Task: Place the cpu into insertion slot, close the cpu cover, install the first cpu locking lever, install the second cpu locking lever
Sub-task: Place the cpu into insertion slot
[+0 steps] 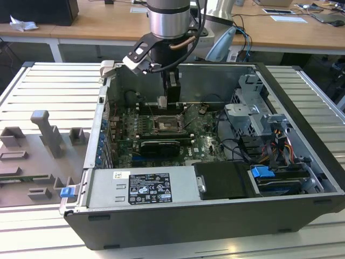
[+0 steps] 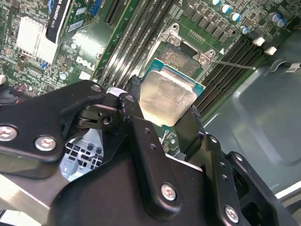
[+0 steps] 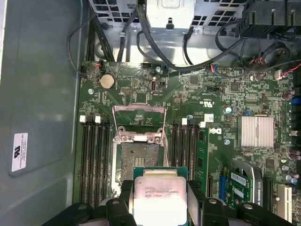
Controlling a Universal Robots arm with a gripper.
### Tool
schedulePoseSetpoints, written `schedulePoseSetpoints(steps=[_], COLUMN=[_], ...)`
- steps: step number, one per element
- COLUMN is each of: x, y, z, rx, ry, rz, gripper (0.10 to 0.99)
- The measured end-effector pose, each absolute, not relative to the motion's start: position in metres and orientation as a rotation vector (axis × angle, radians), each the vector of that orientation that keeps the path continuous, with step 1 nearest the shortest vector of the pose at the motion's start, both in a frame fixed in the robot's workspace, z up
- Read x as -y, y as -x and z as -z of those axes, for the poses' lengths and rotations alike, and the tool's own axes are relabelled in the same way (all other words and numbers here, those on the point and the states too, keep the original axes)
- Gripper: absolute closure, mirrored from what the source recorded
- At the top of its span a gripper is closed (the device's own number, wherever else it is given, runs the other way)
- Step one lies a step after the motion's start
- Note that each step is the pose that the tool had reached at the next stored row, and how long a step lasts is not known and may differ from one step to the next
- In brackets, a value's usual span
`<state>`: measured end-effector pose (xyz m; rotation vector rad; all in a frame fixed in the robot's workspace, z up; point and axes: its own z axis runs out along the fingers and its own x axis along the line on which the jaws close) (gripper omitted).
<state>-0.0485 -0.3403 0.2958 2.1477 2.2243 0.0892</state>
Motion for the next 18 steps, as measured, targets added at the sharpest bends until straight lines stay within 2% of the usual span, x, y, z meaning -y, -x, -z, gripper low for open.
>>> schedulePoseSetpoints(steps=[6,18], x=[0.340,0.340], y=[0.049,0.049], z=[-0.276,-0.265], rx=[-2.224,-2.220], ry=[-2.148,-2.152], rz=[-0.089,-0.089], gripper=[0.545,0.545])
